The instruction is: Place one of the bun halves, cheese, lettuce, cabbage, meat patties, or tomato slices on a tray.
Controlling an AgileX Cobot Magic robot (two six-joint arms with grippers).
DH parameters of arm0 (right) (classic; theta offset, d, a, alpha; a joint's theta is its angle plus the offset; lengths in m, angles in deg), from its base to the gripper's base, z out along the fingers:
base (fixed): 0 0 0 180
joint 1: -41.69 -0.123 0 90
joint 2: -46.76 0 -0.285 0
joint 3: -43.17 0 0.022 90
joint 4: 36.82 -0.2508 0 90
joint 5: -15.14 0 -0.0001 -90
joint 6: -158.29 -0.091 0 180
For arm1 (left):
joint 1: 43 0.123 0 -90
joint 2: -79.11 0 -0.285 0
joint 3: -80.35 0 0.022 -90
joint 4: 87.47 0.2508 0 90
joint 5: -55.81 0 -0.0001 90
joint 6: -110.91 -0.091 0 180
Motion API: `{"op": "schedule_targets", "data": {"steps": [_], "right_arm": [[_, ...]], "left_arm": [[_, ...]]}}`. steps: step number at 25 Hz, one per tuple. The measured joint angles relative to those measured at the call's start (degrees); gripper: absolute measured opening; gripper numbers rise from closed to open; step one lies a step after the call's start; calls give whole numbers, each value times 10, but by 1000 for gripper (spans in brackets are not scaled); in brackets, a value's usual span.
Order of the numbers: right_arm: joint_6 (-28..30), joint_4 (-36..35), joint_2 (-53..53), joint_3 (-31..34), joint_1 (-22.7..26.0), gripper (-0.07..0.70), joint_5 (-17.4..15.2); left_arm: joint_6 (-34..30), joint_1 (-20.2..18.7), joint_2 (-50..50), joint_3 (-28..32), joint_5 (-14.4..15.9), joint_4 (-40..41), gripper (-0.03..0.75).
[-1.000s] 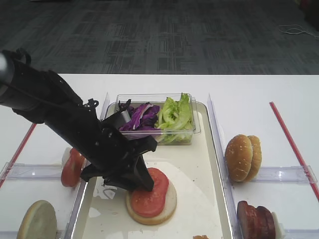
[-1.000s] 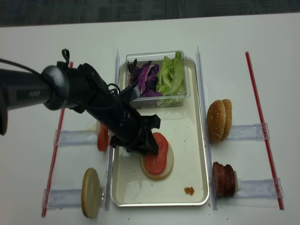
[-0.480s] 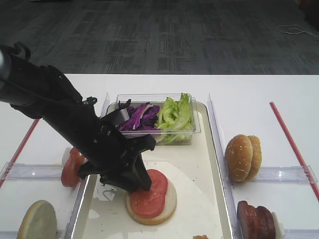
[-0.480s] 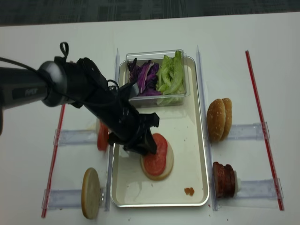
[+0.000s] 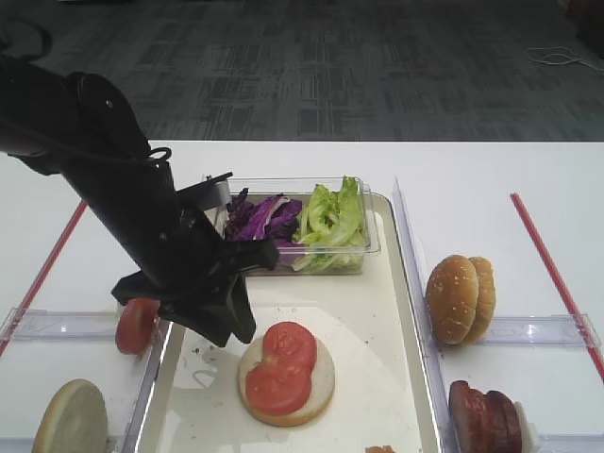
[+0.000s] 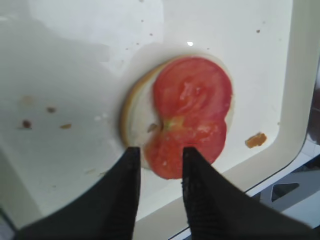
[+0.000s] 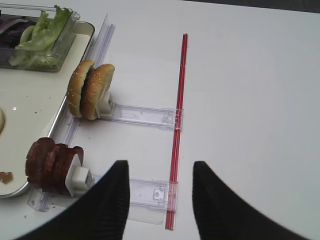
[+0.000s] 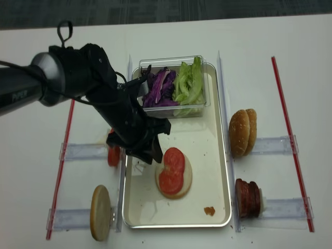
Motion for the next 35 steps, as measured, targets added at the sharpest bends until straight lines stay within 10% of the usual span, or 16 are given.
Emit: {"op": "schedule_targets", "data": {"steps": [18,35], "right_arm": [[0,0,0,0,0,326,0],[-2,0,0,0,0,326,0]], "left_arm": [[198,0,-48,-99,132,267,199],[244,2,-49,-144,140,332,200]]}}
